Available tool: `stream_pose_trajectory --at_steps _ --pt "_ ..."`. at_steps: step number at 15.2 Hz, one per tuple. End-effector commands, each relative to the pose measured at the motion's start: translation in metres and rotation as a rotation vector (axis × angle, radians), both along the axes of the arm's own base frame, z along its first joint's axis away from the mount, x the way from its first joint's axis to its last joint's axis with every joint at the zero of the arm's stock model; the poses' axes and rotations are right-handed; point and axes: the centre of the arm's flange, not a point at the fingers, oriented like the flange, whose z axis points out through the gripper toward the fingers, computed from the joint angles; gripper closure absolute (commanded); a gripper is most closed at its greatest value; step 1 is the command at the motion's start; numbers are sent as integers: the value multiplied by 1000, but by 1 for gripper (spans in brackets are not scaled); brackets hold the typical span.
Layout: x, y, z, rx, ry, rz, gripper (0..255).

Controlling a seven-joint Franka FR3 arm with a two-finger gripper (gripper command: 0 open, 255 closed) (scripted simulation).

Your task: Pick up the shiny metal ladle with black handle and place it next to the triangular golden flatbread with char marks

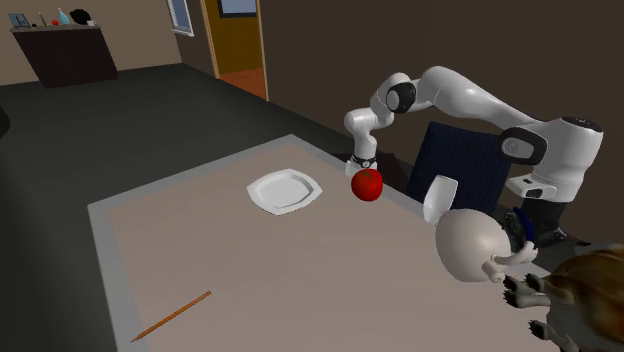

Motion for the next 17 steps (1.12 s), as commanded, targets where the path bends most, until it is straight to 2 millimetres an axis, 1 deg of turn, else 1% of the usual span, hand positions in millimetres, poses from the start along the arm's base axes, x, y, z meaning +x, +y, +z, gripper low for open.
stream_pose_trajectory --at_steps 1,10,17 --pt "-3 8 -21 0 20 9 255" --pt "-3 8 -70 0 20 9 255" --pt "-3 8 -70 0 20 9 255"
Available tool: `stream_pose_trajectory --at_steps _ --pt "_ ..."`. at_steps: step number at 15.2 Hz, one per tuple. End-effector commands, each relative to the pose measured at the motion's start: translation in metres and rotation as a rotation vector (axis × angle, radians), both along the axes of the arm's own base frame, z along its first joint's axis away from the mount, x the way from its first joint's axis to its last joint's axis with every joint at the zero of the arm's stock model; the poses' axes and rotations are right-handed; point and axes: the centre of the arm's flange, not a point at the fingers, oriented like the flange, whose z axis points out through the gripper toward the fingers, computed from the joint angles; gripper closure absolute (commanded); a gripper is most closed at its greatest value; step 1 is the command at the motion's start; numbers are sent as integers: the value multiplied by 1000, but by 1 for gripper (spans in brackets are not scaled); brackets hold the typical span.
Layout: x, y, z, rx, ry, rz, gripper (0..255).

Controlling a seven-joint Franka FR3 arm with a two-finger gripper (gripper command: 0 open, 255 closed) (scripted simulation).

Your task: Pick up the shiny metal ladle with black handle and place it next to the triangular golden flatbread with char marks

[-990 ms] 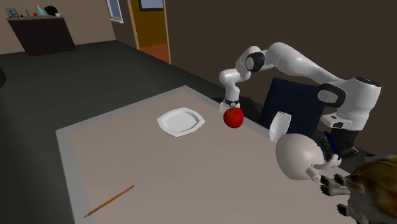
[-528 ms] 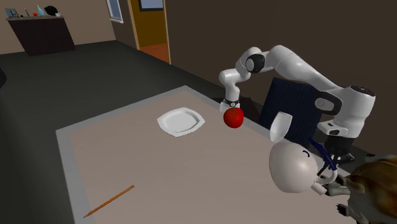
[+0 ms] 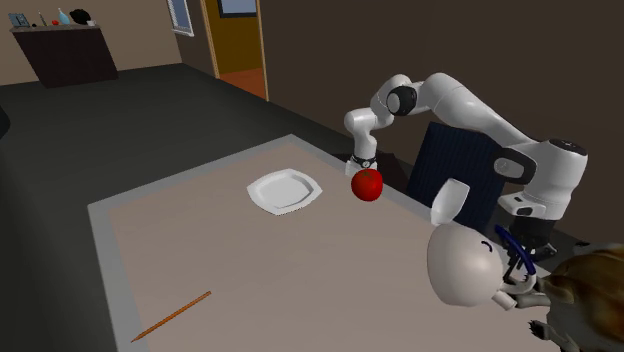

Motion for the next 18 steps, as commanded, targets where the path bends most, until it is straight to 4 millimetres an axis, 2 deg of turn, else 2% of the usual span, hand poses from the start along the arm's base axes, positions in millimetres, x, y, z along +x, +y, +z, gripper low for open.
stream_pose_trajectory --at_steps 1,2,7,11,18 --pt "-4 5 -14 -6 30 6 255" --pt "-4 6 -12 -6 30 6 0" --pt "-4 5 -14 -6 30 6 0" --pt "-11 6 35 -6 30 6 0" --pt "-11 6 35 -6 30 6 0"
